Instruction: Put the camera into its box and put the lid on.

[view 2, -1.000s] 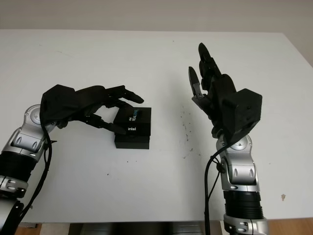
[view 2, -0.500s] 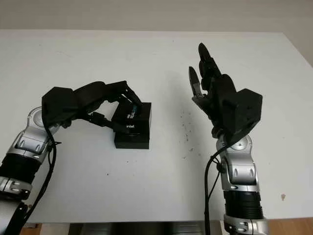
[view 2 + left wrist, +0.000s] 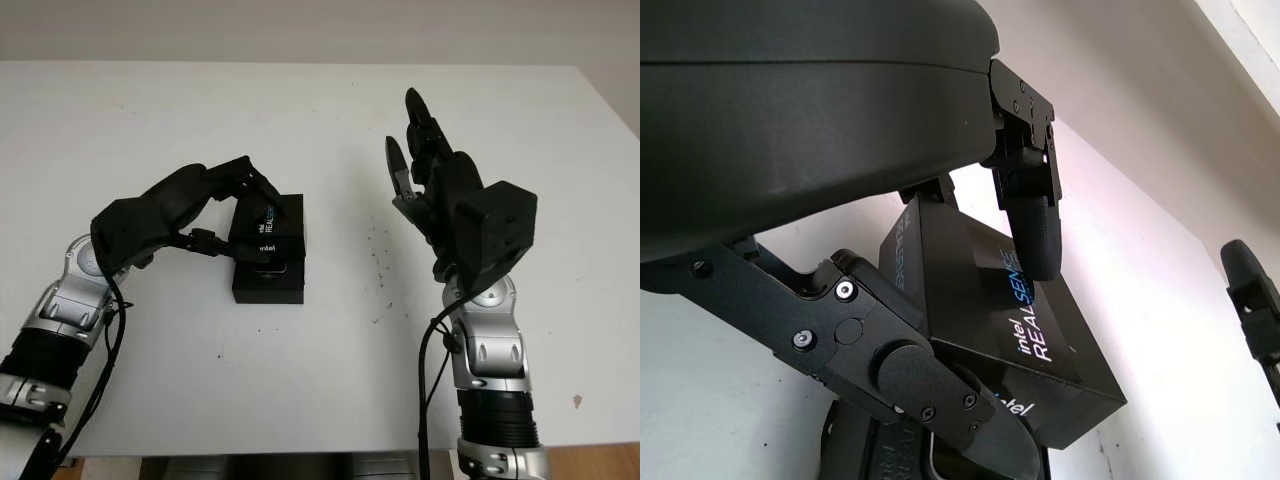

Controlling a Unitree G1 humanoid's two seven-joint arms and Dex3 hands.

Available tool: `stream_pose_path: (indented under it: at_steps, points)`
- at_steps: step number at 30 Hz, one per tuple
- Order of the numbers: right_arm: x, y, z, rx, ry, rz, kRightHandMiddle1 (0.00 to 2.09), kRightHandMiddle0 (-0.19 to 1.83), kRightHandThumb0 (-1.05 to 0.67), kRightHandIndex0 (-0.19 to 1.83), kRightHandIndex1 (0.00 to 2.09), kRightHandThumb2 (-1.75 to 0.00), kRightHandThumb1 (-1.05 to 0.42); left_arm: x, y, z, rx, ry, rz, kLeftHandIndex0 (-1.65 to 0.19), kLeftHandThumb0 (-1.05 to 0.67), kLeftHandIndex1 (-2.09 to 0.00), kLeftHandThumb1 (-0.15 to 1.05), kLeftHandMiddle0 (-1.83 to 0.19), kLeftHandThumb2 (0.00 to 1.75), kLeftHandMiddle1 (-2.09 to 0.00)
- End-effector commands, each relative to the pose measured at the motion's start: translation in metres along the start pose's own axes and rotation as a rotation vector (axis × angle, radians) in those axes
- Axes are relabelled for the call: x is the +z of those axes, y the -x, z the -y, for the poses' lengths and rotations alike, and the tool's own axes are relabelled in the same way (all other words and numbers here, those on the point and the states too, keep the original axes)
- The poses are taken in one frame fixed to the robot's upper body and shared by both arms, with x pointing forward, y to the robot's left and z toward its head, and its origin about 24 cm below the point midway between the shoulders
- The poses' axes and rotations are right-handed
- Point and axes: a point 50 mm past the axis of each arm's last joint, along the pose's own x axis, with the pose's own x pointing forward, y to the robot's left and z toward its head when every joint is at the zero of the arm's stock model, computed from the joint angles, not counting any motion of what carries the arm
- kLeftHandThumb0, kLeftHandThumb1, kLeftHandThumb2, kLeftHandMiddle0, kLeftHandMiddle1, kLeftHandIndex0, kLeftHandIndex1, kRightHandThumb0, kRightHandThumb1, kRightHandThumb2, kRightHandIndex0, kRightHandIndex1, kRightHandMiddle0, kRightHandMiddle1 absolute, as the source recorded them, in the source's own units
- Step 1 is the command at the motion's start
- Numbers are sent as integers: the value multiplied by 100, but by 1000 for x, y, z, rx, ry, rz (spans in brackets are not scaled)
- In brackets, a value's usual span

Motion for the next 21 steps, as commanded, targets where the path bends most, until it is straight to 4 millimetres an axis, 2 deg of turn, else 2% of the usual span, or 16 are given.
stream_pose_path:
  at_steps: [1,16,21]
  points:
    - [2,1,0,0,-13,15,0,9,-60,0,5,-52,-105,1,5,-4,20,-10,-8,-26,-27,-147,102,-39,6,-170]
    - [2,3,0,8,-4,1,0,6,-61,-1,5,-51,-105,27,22,-9,28,4,104,-25,-25,-149,101,-41,5,-173]
    - [1,3,0,12,-4,1,0,7,-61,-1,5,-51,-105,34,27,-18,5,87,117,-27,-27,-148,101,-43,5,-170]
